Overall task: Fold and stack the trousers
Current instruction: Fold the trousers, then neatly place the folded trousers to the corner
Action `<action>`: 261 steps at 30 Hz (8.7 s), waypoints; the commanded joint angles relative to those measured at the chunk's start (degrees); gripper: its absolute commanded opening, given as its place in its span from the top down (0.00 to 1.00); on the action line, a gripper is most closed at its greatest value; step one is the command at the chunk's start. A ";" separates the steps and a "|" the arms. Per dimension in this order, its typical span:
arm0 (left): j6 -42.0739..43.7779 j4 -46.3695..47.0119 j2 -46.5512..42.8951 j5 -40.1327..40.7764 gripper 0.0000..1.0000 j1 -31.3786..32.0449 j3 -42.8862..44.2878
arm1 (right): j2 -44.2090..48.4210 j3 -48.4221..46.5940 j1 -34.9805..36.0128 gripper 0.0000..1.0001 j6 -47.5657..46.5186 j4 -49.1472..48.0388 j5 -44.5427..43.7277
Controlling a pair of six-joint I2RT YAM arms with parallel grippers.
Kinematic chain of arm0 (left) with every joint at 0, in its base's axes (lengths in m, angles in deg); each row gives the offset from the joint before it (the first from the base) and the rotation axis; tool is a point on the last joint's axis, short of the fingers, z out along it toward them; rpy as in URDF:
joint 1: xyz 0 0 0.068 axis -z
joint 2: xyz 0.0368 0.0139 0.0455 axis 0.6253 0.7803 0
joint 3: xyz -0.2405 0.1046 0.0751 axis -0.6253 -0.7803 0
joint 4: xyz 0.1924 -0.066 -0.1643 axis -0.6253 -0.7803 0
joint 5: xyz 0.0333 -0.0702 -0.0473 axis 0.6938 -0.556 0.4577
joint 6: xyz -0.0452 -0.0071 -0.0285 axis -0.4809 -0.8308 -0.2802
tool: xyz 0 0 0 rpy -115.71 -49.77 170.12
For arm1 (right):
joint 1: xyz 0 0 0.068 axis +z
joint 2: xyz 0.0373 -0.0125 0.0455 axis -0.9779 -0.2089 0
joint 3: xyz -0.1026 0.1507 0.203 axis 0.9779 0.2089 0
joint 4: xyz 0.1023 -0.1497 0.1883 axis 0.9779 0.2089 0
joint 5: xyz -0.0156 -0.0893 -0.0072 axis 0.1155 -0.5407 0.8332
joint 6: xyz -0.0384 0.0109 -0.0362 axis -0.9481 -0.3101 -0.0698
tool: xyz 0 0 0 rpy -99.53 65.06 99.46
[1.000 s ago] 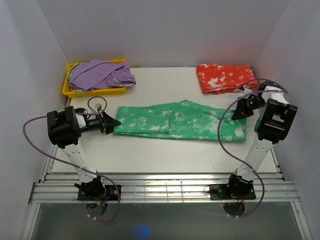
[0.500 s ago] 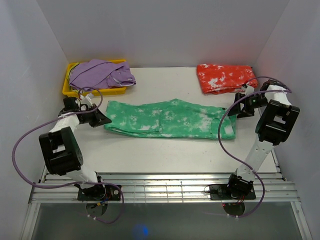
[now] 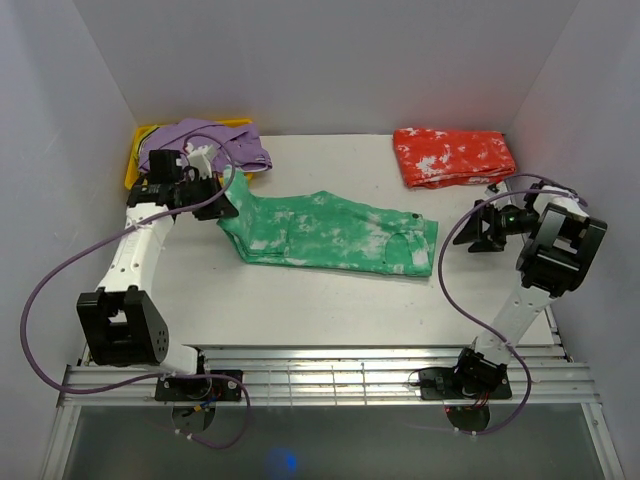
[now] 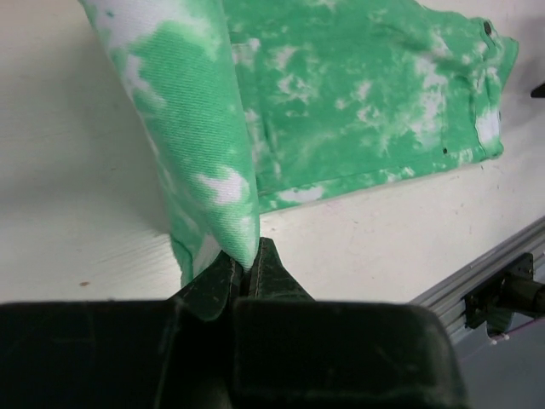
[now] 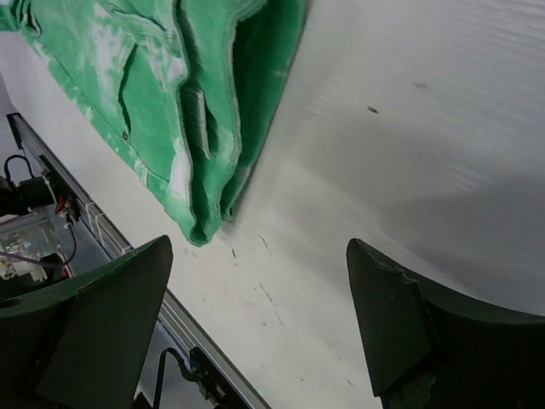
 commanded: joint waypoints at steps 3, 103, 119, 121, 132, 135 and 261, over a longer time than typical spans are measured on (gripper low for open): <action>-8.59 -2.35 -1.27 4.71 1.00 8.99 4.46 | -1.90 3.38 4.77 0.12 3.99 -7.56 7.79; -19.34 14.62 15.09 10.43 0.02 34.16 11.51 | 5.56 -2.59 7.58 0.48 4.85 3.06 11.23; -11.06 16.09 17.28 6.66 0.02 22.54 -4.14 | 4.95 4.35 19.01 0.31 18.14 -12.41 -0.11; -11.85 19.17 18.15 -0.94 0.02 18.69 -7.29 | 3.90 4.09 19.10 0.34 18.15 -12.41 0.68; -30.05 51.62 25.79 -27.11 0.17 13.04 -20.14 | 0.29 -0.39 19.80 0.80 17.70 -9.95 9.47; -30.84 51.01 28.60 -26.92 0.29 13.04 -18.40 | 2.05 -1.01 19.72 0.92 16.92 -8.64 10.08; 55.64 47.06 35.56 21.58 0.39 61.47 -1.25 | 33.87 23.77 2.67 0.10 24.12 -22.34 -2.57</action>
